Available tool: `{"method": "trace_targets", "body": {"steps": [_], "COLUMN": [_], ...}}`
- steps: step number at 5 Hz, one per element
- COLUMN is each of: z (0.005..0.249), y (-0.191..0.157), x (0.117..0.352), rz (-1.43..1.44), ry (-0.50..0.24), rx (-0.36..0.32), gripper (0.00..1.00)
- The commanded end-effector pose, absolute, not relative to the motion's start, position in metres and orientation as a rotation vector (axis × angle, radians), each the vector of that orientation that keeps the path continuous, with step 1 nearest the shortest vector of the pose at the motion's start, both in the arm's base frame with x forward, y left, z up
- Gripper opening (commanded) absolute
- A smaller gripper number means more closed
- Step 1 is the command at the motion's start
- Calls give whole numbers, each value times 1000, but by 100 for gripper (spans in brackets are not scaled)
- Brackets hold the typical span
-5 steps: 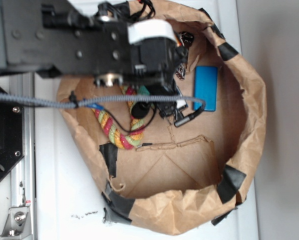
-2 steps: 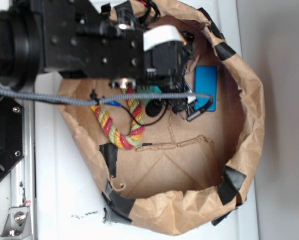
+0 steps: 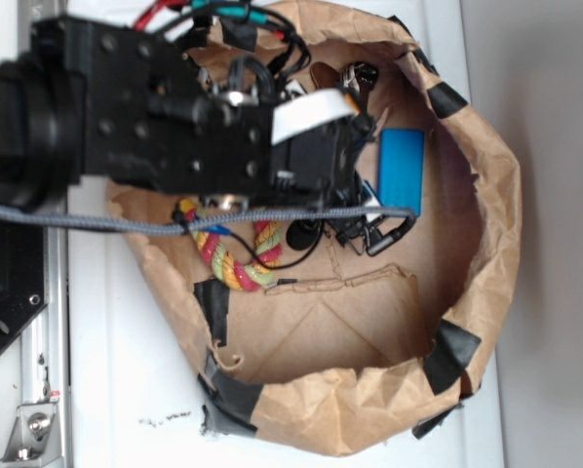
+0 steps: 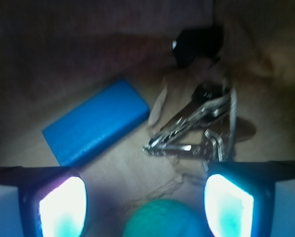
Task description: Grab the silver keys.
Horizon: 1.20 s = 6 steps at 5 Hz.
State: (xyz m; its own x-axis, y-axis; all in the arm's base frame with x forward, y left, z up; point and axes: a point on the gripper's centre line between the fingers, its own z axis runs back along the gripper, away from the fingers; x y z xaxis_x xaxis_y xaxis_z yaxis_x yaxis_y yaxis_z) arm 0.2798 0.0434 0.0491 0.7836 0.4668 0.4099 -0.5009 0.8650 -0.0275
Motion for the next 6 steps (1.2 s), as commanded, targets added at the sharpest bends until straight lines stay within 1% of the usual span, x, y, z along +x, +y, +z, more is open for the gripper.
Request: {"method": "trace_targets", "body": {"steps": [1,2,3,4,5,6], "z": [68,69,67,58,56,64], "y": [59,67,71,66,66,72], "x": [293,301,308,308,306,299], "rz": [545,573,588,567,553,542], "ry": [-485,-521,-529,-558,-559,-543], "rx": [57,76,76,104,109,96], "gripper": [100,100,100,100,100,100]}}
